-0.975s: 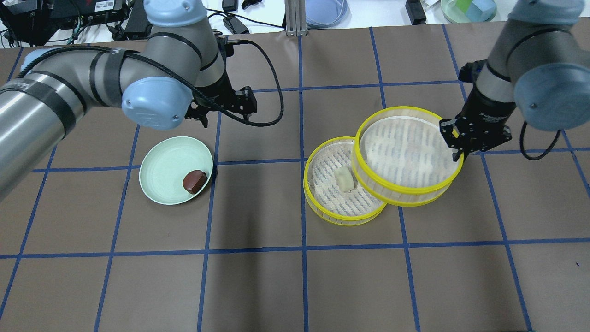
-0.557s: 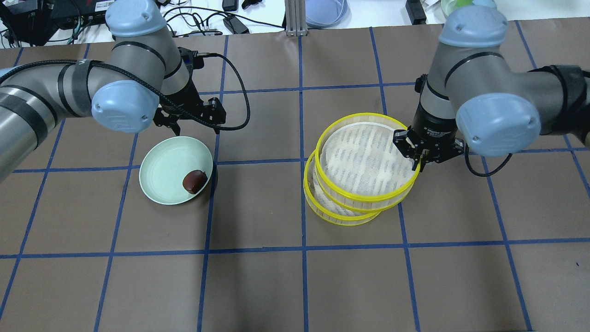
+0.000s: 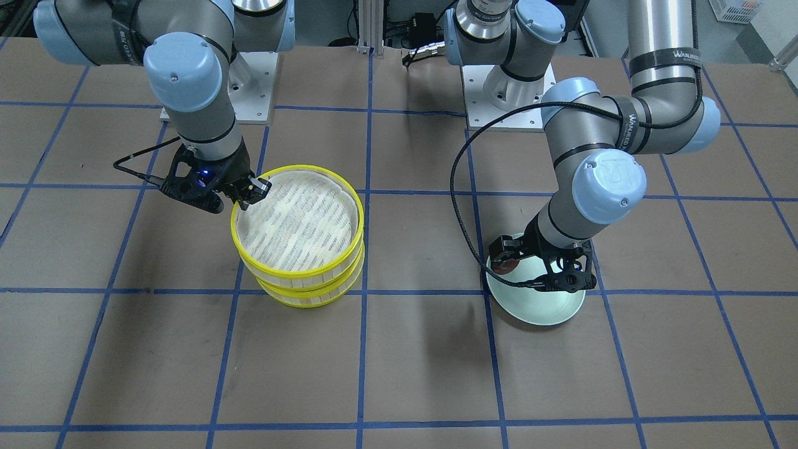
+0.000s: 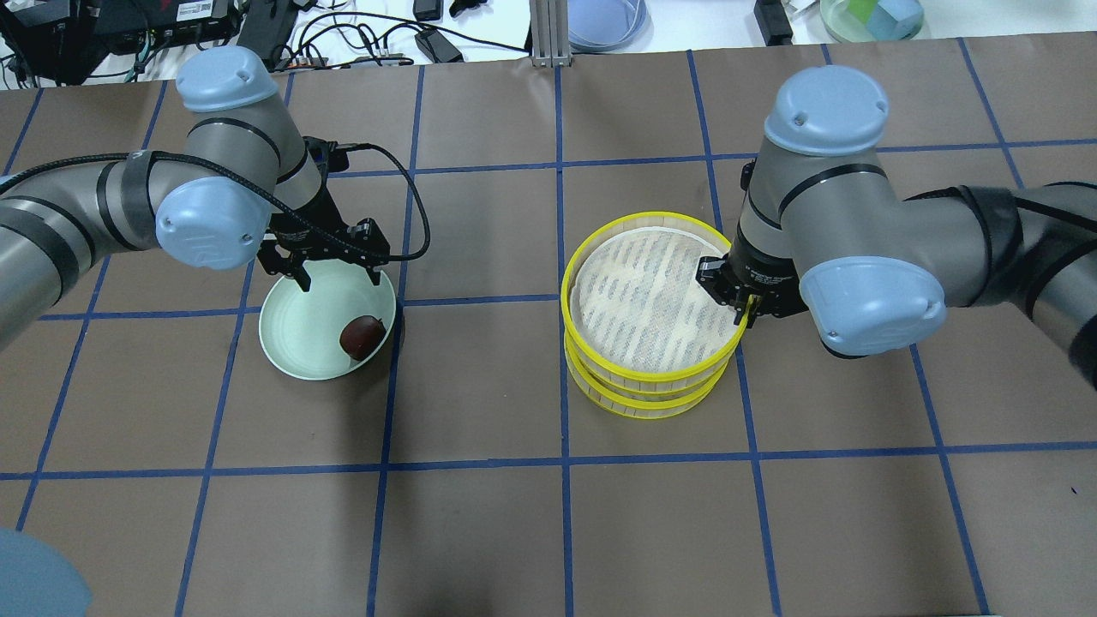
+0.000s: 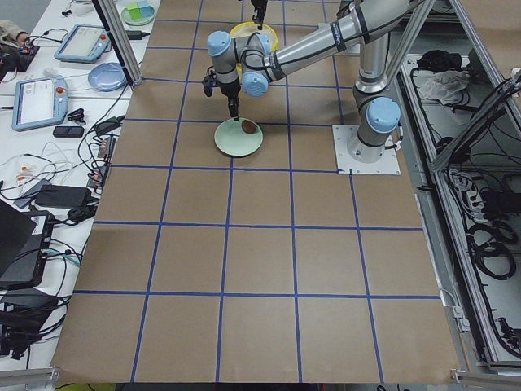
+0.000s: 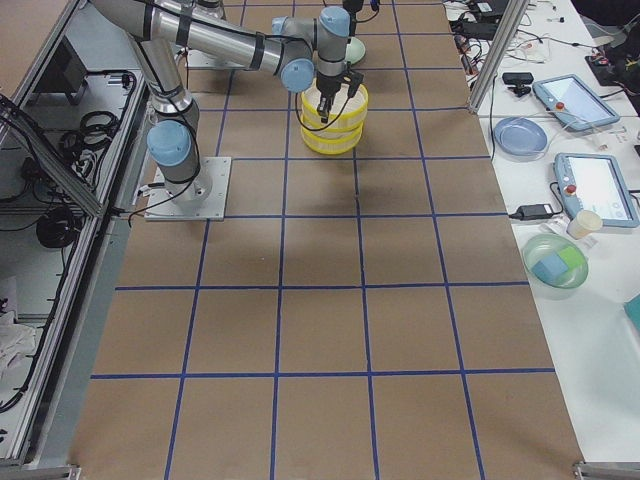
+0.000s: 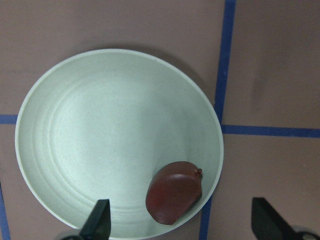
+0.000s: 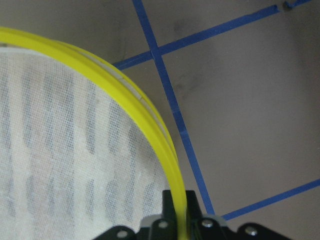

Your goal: Stack buns with steamer

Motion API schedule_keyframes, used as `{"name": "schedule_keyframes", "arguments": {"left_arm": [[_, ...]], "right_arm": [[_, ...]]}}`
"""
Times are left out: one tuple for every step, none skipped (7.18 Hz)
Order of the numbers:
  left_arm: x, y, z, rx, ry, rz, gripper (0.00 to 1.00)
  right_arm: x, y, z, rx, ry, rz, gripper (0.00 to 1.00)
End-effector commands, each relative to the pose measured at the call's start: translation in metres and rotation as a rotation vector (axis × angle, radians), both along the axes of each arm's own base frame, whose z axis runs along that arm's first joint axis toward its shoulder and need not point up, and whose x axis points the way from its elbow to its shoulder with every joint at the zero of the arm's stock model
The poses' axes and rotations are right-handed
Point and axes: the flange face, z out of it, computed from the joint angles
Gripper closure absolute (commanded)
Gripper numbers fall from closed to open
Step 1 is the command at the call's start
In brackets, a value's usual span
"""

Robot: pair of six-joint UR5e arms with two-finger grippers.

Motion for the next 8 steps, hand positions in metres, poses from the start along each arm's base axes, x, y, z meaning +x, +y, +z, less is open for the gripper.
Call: {"name": "schedule_keyframes", "arguments": {"left_arm": [[0.004, 0.006, -0.031, 0.059, 0.022, 0.016, 0.01], [0.004, 0.003, -0.040, 0.063, 0.022, 0.016, 0.02], [0.004, 0.004, -0.049, 0.081, 0.025, 0.017, 0.02], [0.007, 0.006, -0.055, 0.093, 0.026, 0.023, 0.02], [0.006, 0.009, -0.060, 0.106, 0.030, 0.027, 0.02], [0.005, 0.014, -0.069, 0.125, 0.039, 0.029, 0.05], [0.003, 0.012, -0.067, 0.118, 0.060, 0.037, 0.38], [0.003, 0.012, -0.067, 0.118, 0.059, 0.041, 0.48]], "right_arm": [[0.000, 0.002, -0.008, 0.012, 0.004, 0.003, 1.00], [-0.001, -0.001, -0.017, 0.029, 0.022, 0.004, 1.00], [-0.002, -0.003, -0.021, 0.033, 0.027, 0.004, 1.00], [-0.002, -0.004, -0.021, 0.026, 0.027, 0.003, 1.00], [-0.001, -0.006, -0.023, 0.021, 0.026, 0.003, 1.00], [-0.001, -0.006, -0.024, 0.023, 0.025, 0.003, 1.00], [-0.001, -0.007, -0.024, 0.023, 0.020, 0.002, 1.00], [-0.001, -0.008, -0.029, 0.032, 0.022, 0.003, 1.00]]}}
